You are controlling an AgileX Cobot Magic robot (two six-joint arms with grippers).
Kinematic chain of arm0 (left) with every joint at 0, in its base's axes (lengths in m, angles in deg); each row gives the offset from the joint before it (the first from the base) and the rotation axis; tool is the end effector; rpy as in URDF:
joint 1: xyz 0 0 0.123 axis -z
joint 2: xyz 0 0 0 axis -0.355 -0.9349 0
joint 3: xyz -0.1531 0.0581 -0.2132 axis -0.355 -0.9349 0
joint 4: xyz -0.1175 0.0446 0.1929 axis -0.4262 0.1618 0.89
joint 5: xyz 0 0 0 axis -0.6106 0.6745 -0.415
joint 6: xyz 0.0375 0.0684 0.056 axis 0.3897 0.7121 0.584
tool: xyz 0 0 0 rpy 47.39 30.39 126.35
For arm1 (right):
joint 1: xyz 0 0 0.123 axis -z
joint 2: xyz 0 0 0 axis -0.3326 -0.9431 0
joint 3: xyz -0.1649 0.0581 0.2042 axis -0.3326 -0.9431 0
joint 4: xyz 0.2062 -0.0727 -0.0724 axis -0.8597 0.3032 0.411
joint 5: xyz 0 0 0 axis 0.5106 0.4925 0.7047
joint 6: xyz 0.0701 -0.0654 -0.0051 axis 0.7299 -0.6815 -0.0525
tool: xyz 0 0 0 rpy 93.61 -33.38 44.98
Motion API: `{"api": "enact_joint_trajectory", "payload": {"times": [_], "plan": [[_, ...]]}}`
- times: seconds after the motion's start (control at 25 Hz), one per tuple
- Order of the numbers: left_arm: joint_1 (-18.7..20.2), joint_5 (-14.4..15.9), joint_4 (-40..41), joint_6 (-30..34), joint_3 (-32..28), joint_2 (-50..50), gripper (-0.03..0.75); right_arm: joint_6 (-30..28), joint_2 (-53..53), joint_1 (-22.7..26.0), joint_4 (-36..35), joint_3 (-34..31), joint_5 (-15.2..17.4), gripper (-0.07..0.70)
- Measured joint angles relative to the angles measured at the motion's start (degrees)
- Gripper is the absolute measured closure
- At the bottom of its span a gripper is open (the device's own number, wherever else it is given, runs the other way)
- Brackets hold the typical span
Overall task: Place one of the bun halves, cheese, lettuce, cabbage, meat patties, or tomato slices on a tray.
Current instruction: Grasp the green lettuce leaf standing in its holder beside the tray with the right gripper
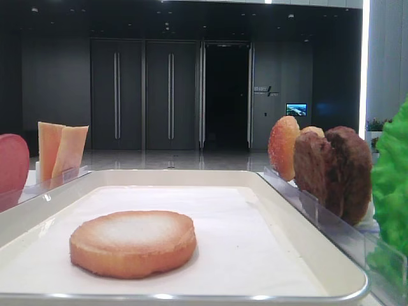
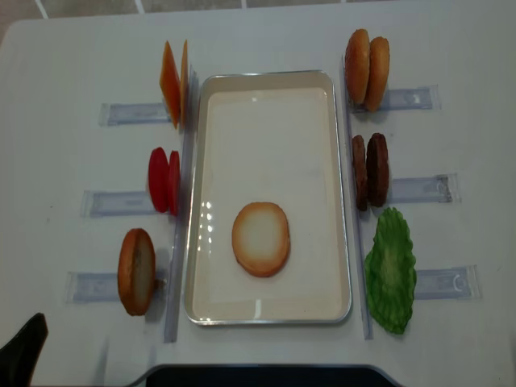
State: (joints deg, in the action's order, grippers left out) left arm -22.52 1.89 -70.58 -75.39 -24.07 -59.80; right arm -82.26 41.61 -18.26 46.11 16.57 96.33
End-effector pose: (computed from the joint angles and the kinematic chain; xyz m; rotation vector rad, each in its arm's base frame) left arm -0.0057 -0.0078 0.2540 0.0999 2.1004 -0.0167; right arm -0.0075 0.0070 0.2575 -0.0546 2.1133 0.0446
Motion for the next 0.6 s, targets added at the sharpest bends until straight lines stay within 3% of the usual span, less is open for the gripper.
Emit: {"api": "enact_joint_trajectory", "payload": {"times": [0.6], "plan": [[0.0,0.0,0.0,0.0,0.0,0.0,0.073,-2.7,-1.9,0.0,-5.3,0.8,2.5,0.097]]}}
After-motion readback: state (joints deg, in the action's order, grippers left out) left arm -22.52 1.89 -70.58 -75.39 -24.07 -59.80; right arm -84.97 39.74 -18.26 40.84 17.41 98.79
